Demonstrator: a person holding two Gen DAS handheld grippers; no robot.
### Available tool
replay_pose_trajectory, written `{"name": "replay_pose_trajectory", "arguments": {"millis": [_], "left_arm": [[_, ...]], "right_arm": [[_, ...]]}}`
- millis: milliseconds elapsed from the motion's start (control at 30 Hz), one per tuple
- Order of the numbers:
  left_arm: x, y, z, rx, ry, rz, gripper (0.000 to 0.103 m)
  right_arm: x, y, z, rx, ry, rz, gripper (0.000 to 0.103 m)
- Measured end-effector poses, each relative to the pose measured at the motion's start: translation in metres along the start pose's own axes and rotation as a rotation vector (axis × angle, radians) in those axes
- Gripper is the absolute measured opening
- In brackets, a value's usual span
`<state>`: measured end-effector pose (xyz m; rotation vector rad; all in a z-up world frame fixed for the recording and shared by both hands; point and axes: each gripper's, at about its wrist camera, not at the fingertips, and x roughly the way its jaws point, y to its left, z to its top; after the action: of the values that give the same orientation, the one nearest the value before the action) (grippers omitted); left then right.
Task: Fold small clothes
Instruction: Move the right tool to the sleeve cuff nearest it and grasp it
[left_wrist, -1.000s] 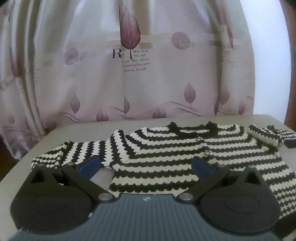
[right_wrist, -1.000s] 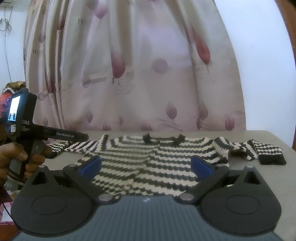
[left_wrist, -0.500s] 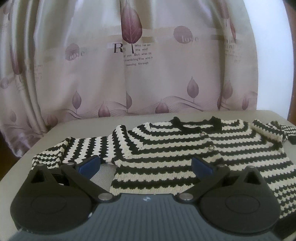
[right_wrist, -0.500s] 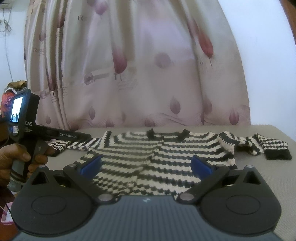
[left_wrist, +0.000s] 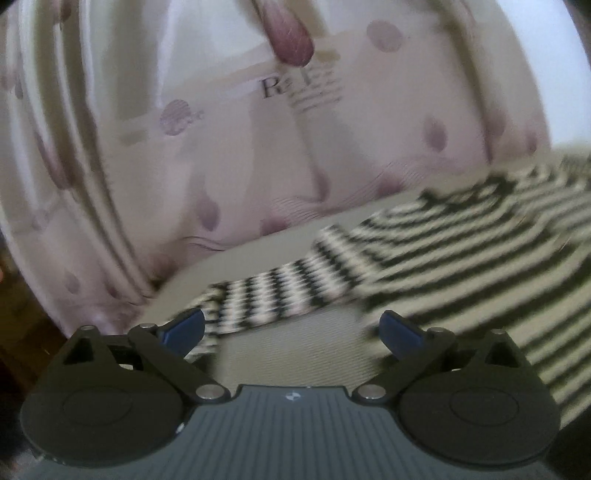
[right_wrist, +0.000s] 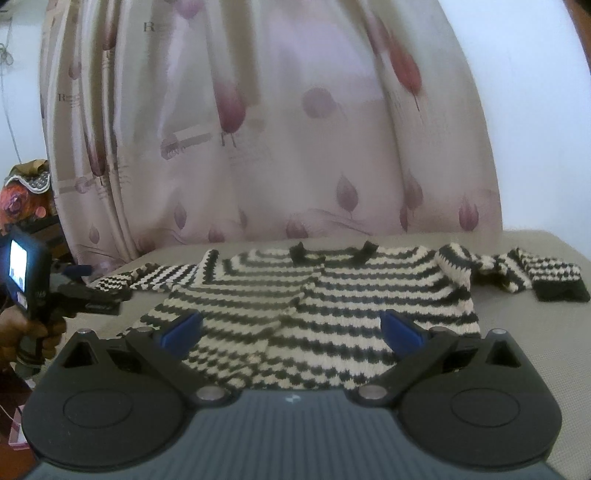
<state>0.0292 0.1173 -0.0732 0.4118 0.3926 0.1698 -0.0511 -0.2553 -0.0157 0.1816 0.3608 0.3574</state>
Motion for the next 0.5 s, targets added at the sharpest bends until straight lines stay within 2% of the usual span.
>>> {"name": "replay_pose_trajectory", "arguments": {"millis": [67,167,300,333,433,500], "left_arm": [[0.015,0.02,-0.014,0.068,0.026,0.024,0.096],[0.032,0.044,-0.029,0.129,0.051,0.035,0.096],[0.058,0.064,-0.04,0.193,0.104,-0.014,0.091],[0.064,0.068,-0.042,0.193,0.123,-0.02,0.083],[0.075,0.079,-0.046,0.15,0.132,-0.053,0.08],[0.08,0.085,-0.045,0.144,0.135,-0.07,0.074]], "right_arm": [[0.004,-0.002,-0.001,0.01,0.011,0.004,0.103],[0.01,-0.001,-0.003,0.013,0.022,0.005,0.103],[0.02,0.002,-0.004,0.013,0.049,0.008,0.103],[0.022,0.004,-0.004,0.007,0.055,0.008,0.103],[0.026,0.009,-0.004,-0.017,0.061,0.004,0.103],[0.028,0.011,-0.003,-0.026,0.071,0.003,0.103]]}}
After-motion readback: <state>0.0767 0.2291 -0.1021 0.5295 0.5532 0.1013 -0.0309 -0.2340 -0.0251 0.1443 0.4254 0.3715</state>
